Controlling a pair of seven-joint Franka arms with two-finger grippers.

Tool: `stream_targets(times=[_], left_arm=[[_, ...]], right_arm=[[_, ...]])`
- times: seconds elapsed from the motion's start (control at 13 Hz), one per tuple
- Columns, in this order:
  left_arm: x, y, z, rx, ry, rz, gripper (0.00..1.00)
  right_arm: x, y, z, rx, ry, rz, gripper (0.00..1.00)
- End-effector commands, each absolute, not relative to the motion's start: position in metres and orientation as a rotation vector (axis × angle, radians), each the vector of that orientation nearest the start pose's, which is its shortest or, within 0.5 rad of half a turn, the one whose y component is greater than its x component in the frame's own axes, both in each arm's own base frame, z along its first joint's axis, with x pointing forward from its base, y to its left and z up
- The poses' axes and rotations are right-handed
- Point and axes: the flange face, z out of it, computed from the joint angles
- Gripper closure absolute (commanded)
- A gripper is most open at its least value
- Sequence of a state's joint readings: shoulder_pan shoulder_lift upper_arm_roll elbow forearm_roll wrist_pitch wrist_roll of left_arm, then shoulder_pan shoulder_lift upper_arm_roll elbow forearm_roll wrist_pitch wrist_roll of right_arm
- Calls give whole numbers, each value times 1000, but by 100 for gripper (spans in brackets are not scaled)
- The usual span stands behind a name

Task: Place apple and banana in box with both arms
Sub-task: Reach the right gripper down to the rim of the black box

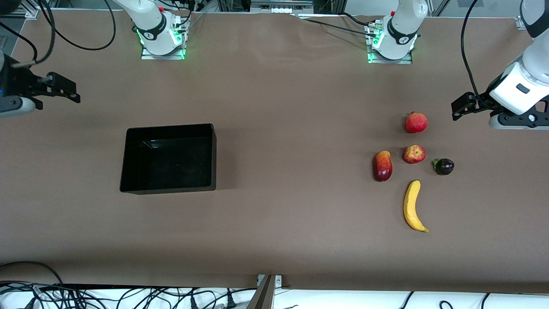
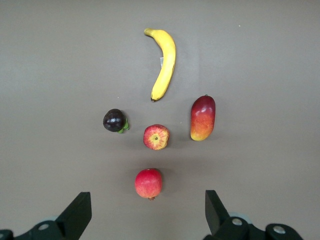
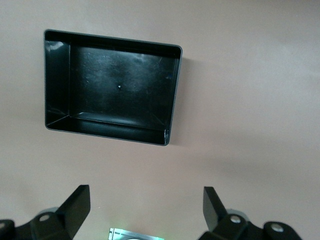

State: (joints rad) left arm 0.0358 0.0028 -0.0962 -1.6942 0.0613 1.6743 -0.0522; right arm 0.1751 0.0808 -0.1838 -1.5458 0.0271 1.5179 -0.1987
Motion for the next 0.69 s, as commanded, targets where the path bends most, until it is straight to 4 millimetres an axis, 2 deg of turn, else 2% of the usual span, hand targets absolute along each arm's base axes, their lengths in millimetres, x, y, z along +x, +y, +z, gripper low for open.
stream_targets(times=[0.0, 0.15, 0.38, 0.62], left_arm=[[556, -25, 578, -3089, 15, 39, 0], [556, -23, 579, -3089, 24, 49, 0], [555, -24, 579, -3089, 29, 51, 0], [554, -21, 581, -3088, 21, 63, 0]], right_arm=[[600, -2, 516, -3132, -269, 215, 0], [617, -3, 449, -3139, -243, 246, 0], [625, -9, 358, -3151, -175, 222, 0], [624, -17, 291, -3168, -158, 189, 0]])
